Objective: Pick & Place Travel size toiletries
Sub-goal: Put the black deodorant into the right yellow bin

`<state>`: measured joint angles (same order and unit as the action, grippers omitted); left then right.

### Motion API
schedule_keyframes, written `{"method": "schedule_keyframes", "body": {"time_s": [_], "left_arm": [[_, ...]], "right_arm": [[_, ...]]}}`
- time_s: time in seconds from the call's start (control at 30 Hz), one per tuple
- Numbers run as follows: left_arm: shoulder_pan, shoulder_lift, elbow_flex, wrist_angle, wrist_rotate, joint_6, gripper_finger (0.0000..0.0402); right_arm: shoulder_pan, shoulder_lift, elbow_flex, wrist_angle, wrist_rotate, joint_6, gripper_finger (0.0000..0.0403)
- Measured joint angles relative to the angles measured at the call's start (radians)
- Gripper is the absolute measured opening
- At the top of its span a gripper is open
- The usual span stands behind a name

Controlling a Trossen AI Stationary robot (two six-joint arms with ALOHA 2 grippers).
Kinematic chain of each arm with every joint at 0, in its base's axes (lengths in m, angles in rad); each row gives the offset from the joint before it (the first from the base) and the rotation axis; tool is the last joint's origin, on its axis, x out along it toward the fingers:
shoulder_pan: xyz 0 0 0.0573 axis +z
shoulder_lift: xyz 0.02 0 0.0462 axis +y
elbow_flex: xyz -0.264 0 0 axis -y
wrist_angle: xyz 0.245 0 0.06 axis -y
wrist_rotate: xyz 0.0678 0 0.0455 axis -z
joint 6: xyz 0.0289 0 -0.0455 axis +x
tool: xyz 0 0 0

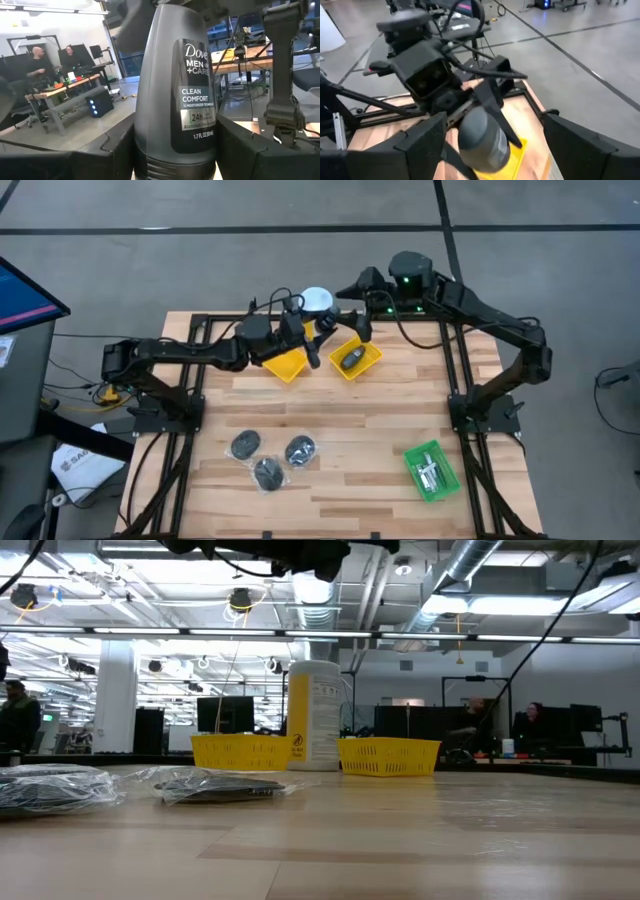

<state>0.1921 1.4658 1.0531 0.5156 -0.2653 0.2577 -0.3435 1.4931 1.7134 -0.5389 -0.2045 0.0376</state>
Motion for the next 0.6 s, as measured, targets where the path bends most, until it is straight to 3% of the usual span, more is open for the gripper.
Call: {"method": "schedule_keyframes", "body": {"time_s": [0.6], "left_arm": [[-0.018, 0.001, 0.000, -0.003, 0.073, 0.053, 0.0205]], "right_arm": [[0.028, 0.075, -0.002, 0.034, -0.083, -0.038, 0.0309]]}}
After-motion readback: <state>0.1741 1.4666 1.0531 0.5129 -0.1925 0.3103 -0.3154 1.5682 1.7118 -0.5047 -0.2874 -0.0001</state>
